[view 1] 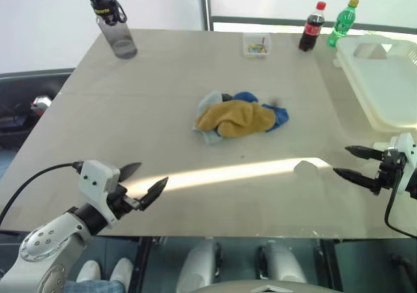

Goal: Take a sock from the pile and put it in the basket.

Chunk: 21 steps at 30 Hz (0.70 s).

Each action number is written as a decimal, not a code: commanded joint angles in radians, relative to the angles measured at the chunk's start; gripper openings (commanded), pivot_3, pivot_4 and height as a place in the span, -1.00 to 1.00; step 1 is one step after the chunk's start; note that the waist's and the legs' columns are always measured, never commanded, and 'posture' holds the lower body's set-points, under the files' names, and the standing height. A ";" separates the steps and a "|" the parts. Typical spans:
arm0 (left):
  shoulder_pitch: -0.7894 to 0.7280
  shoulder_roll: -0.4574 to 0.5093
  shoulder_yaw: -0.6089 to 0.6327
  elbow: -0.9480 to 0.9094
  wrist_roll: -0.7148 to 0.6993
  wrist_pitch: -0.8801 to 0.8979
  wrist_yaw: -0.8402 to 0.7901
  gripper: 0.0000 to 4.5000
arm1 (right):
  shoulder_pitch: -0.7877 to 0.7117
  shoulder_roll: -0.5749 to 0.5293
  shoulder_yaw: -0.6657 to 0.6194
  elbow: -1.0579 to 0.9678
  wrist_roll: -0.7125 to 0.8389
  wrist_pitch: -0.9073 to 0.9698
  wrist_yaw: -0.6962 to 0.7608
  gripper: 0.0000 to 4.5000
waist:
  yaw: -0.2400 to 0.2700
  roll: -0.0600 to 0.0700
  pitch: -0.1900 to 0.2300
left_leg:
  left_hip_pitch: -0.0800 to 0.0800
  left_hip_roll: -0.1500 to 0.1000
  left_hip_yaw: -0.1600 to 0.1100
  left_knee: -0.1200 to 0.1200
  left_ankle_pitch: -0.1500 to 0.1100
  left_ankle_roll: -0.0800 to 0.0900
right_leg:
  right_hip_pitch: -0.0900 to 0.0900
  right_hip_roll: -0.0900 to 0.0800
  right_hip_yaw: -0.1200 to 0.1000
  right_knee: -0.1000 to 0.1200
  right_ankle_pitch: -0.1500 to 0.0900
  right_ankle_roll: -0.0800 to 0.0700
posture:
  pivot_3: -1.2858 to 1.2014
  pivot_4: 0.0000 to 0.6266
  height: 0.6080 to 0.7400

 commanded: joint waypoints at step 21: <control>0.005 -0.020 0.013 -0.024 -0.028 -0.022 -0.007 1.00 | -0.015 -0.015 0.002 -0.025 0.008 0.021 0.002 0.98 | 0.000 0.000 0.000 | 0.000 0.000 0.000 0.000 0.000 0.000 | 0.000 0.000 0.000 0.000 0.000 0.000 | 0.03 -0.52 1.00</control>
